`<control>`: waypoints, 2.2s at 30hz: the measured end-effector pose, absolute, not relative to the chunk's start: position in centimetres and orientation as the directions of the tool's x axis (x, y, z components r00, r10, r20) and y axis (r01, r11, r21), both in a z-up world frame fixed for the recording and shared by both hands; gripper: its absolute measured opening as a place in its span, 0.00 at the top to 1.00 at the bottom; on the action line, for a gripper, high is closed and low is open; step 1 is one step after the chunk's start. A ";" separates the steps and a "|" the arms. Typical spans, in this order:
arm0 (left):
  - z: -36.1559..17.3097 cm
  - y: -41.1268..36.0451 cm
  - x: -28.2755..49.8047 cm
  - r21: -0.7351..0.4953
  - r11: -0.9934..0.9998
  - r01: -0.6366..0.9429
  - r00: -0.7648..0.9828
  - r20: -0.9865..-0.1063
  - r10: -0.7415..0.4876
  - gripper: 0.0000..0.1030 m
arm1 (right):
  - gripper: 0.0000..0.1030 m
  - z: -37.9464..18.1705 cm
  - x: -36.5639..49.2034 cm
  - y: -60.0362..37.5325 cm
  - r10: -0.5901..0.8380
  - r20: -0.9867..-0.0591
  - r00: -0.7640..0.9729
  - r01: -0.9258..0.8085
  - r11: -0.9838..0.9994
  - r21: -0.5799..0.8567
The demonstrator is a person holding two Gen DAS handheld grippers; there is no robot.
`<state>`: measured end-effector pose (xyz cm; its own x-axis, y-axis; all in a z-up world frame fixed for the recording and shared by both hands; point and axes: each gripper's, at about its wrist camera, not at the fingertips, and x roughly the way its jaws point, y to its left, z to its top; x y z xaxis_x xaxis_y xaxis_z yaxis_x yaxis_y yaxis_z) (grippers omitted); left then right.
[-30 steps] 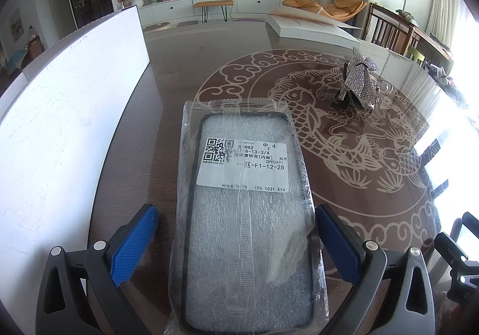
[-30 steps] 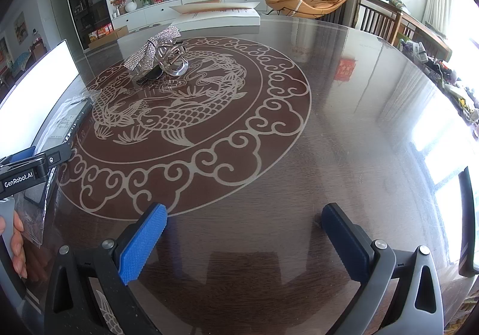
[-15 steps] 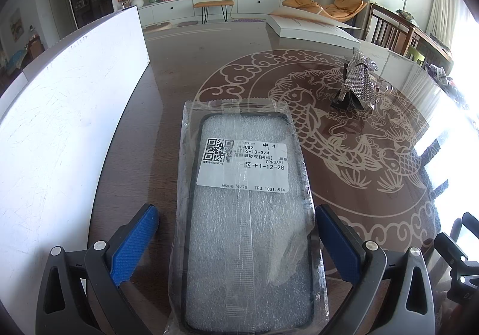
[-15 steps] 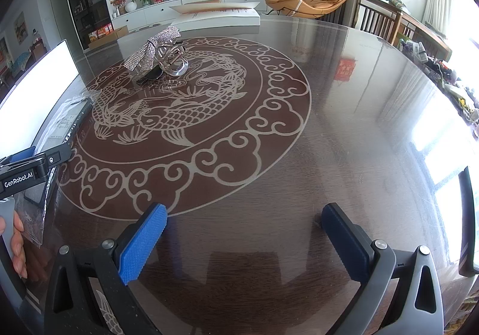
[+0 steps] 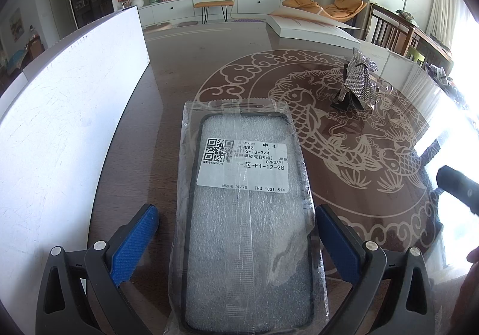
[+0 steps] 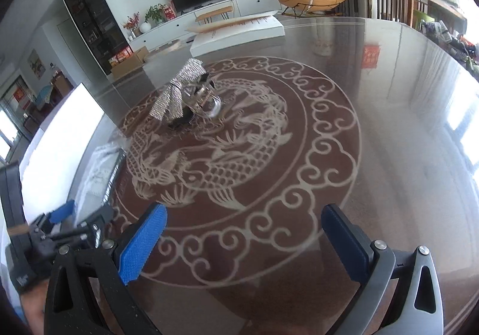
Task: Organize objects
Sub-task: 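Grasp the silver sparkly bow with the right tool while the left tool holds the bag, then carry the bag and sparkly bow into the white box and open both tools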
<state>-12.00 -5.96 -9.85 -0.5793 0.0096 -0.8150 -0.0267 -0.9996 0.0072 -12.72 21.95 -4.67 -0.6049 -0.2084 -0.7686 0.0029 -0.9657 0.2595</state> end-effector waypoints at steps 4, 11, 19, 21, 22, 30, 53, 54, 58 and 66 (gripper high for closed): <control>-9.8 -6.0 -12.0 0.007 -1.000 -0.027 -0.579 -0.815 0.010 0.00 | 0.00 -3.1 -19.2 18.7 -0.242 -0.766 -0.595 -0.007 -0.952 0.305; -9.9 -6.0 -12.0 0.007 -1.000 -0.027 -0.579 -0.815 0.010 0.00 | 0.33 -5.4 -27.0 14.6 -0.102 -0.858 -0.503 -0.113 -0.977 0.182; -10.0 -5.6 -12.6 0.007 -1.000 -0.027 -0.579 -0.815 0.010 0.00 | 0.55 -4.8 -21.1 18.5 -0.136 -0.810 -0.571 -0.006 -0.986 0.169; -10.0 -5.6 -12.5 0.007 -1.000 -0.027 -0.579 -0.815 0.010 0.00 | 0.55 -5.0 -18.8 19.2 -0.151 -0.806 -0.572 0.023 -0.985 0.169; -10.0 -5.6 -12.5 0.007 -1.000 -0.027 -0.579 -0.815 0.010 0.00 | 0.55 -5.0 -17.6 19.4 -0.161 -0.804 -0.573 0.037 -0.984 0.172; -9.6 -6.1 -12.0 -0.047 -0.998 -0.051 -0.597 -0.800 0.069 0.10 | 0.55 -4.8 -8.5 22.0 -0.264 -0.784 -0.562 0.069 -0.960 0.273; 6.5 -20.0 -0.8 -0.152 -0.987 0.044 -0.777 -0.627 0.062 0.28 | 0.55 6.9 -4.2 10.3 -0.498 -0.638 -0.587 0.348 -0.867 0.358; 6.1 -21.9 -1.1 -0.127 -0.987 0.096 -0.765 -0.644 0.009 0.28 | 0.55 7.7 -4.6 7.8 -0.531 -0.629 -0.568 0.393 -0.847 0.359; 3.2 -28.4 -2.3 -0.057 -0.964 0.261 -0.664 -0.735 -0.136 0.28 | 0.55 9.6 -6.5 -1.9 -0.605 -0.631 -0.486 0.555 -0.771 0.313; -0.8 -32.6 -2.3 -0.085 -0.929 0.360 -0.562 -0.814 -0.143 0.20 | 0.39 3.4 -11.1 -14.0 -0.511 -0.803 -0.308 0.642 -0.734 0.221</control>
